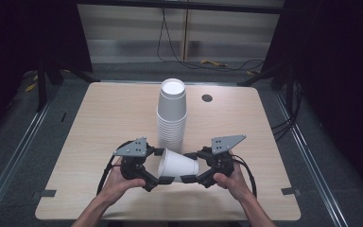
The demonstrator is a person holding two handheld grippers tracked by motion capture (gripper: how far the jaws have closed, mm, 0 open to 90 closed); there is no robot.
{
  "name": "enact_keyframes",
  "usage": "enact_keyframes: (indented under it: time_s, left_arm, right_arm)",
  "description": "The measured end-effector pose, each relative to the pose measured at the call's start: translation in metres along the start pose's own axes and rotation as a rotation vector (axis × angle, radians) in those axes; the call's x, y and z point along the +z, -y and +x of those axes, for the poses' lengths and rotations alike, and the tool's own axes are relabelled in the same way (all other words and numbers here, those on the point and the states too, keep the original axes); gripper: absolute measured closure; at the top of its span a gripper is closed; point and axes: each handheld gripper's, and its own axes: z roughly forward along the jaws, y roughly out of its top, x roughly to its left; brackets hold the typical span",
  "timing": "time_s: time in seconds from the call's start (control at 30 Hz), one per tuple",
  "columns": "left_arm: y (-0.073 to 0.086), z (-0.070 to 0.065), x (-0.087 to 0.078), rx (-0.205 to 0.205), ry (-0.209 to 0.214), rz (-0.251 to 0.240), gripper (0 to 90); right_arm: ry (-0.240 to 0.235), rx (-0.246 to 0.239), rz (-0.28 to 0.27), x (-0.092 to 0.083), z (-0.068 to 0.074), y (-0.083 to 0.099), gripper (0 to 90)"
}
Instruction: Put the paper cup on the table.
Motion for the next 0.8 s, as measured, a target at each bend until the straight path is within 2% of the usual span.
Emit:
enact_keyframes:
  time_s: [0.2, 0.33, 0.43, 0.57, 0.8]
  left_arm:
    - [0.0001, -0.0016, -0.0015, 0.014, 0.011, 0.022, 9.1]
    - [0.0001, -0.0021, -0.0026, 0.023, 0.003, 0.036, 9.6]
    - [-0.0004, -0.0019, -0.0044, 0.020, -0.004, 0.040, 9.8]
    - [0.0000, -0.0012, -0.0068, 0.015, -0.018, 0.059, 9.9]
    - [0.0007, -0.0002, -0.0093, 0.009, -0.039, 0.085, 9.9]
  right_arm:
    - [-0.006, -0.005, 0.032, 0.0028, -0.0002, 0.0023, 23.0]
    - [-0.001, -0.012, 0.048, 0.0053, 0.0004, 0.0030, 22.7]
    - [0.017, -0.014, 0.057, 0.0063, 0.0005, 0.0037, 18.0]
    - [0.040, -0.003, 0.047, 0.0045, -0.0009, 0.0047, 14.1]
    - [0.075, 0.008, 0.022, -0.0010, -0.0017, 0.0060, 13.6]
